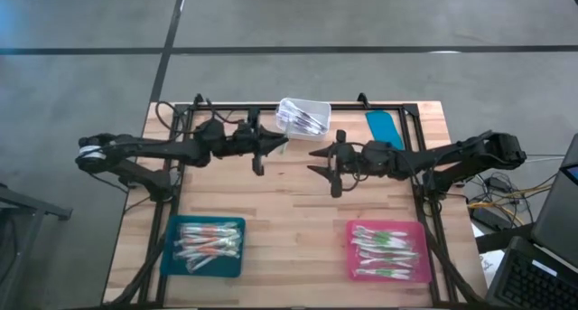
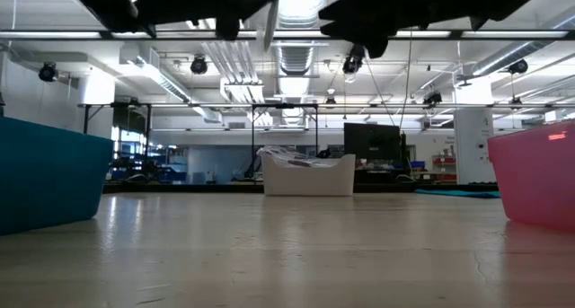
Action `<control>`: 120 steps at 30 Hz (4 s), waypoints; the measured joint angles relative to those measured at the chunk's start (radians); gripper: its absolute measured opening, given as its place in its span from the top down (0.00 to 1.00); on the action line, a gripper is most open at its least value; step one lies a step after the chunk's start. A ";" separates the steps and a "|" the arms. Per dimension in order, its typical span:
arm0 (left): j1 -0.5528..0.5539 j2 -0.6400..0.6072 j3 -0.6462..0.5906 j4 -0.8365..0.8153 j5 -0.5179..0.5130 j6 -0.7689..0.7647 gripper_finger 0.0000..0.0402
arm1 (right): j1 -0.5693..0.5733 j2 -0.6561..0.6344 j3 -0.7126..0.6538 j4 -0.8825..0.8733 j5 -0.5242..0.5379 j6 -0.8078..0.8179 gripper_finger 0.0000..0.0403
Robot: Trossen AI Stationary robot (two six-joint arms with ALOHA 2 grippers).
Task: Pick & Place Toothbrushes
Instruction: Put the green toothbrush into the pink bin
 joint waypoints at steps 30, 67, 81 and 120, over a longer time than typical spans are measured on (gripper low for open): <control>-0.007 0.290 0.302 0.066 0.280 0.090 0.95 | -0.007 0.002 0.083 0.000 0.026 -0.150 0.59; 0.003 0.173 0.300 -0.190 0.226 0.047 0.37 | -0.008 -0.112 0.083 -0.186 0.078 -0.099 0.96; 0.043 0.086 0.297 -0.473 0.051 0.065 0.38 | 0.123 -0.370 0.083 -0.645 0.071 -0.124 0.96; 0.042 0.085 0.291 -0.478 0.049 0.063 0.38 | 0.500 -0.124 0.447 -1.587 0.057 0.448 0.95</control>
